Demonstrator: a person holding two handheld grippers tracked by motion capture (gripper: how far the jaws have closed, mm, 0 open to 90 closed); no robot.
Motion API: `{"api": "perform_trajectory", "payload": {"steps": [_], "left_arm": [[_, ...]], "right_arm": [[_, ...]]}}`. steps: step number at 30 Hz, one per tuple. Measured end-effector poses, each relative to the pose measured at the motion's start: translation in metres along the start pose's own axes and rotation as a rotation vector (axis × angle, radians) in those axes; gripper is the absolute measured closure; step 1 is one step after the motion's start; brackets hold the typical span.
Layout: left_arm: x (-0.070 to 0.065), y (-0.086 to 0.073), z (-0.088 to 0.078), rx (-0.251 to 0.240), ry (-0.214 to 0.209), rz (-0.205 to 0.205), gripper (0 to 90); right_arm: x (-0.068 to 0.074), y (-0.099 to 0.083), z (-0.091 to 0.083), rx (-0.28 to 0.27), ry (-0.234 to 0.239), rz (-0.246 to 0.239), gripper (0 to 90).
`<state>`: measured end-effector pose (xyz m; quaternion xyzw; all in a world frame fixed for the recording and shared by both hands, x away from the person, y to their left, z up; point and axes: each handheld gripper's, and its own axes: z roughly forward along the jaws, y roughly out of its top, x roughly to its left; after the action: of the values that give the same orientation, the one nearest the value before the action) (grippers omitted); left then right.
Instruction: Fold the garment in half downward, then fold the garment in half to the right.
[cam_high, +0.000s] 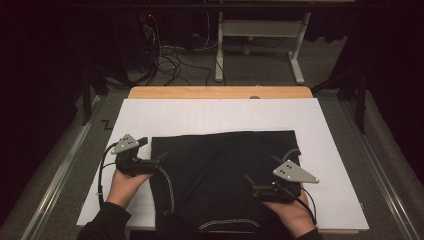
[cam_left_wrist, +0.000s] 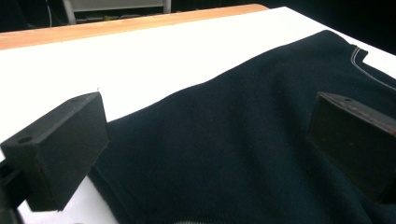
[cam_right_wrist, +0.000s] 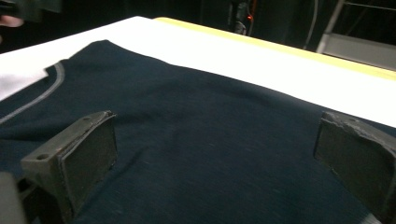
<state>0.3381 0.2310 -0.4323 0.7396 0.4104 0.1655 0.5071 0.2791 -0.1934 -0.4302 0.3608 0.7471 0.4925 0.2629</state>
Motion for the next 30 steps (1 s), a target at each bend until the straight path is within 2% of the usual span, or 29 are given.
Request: {"api": "perform_trajectory", "payload": {"steps": [2, 3, 5, 6, 7, 10, 11, 14, 19, 23, 25, 27, 30], "left_arm": [[0.001, 0.001, 0.003, -0.001, -0.005, 0.001, 0.0], [0.001, 0.002, 0.005, 0.007, 0.004, 0.015, 0.0], [0.001, 0.002, 0.006, 0.011, 0.003, 0.019, 0.0], [0.001, 0.003, 0.007, 0.015, 0.003, 0.024, 0.0], [0.002, 0.003, 0.009, 0.02, 0.004, 0.032, 0.0], [0.005, 0.003, 0.012, 0.023, -0.005, 0.022, 0.0], [0.005, 0.003, 0.012, 0.023, -0.005, 0.022, 0.0], [0.009, 0.0, 0.013, 0.046, -0.001, 0.025, 0.0], [0.022, 0.0, 0.005, 0.027, 0.051, 0.001, 0.0], [0.039, -0.002, 0.008, 0.03, 0.061, -0.065, 0.0], [0.043, 0.0, 0.01, 0.031, 0.07, -0.077, 0.0], [0.046, 0.006, 0.012, 0.055, 0.078, -0.076, 0.0], [0.051, 0.02, 0.017, 0.088, 0.103, -0.049, 0.0]], "right_arm": [[0.004, 0.001, 0.003, 0.0, 0.01, -0.007, 0.0], [0.014, 0.002, 0.008, 0.005, 0.029, -0.017, 0.0], [0.023, 0.003, 0.014, 0.01, 0.056, -0.018, 0.0], [0.023, 0.003, 0.014, 0.01, 0.056, -0.018, 0.0], [0.032, 0.003, 0.02, 0.016, 0.076, -0.028, 0.0], [0.045, 0.003, 0.027, 0.024, 0.107, -0.032, 0.0], [0.045, 0.003, 0.027, 0.024, 0.107, -0.032, 0.0], [0.062, 0.003, 0.036, 0.023, 0.152, -0.034, 0.0], [0.08, -0.001, 0.036, 0.038, 0.189, -0.055, 0.0], [0.087, -0.002, 0.031, 0.027, 0.206, -0.071, 0.0], [0.089, -0.002, 0.029, 0.029, 0.205, -0.076, 0.0], [0.087, -0.001, 0.027, 0.027, 0.201, -0.074, 0.0], [0.083, -0.001, 0.025, 0.025, 0.192, -0.065, 0.0]]}}
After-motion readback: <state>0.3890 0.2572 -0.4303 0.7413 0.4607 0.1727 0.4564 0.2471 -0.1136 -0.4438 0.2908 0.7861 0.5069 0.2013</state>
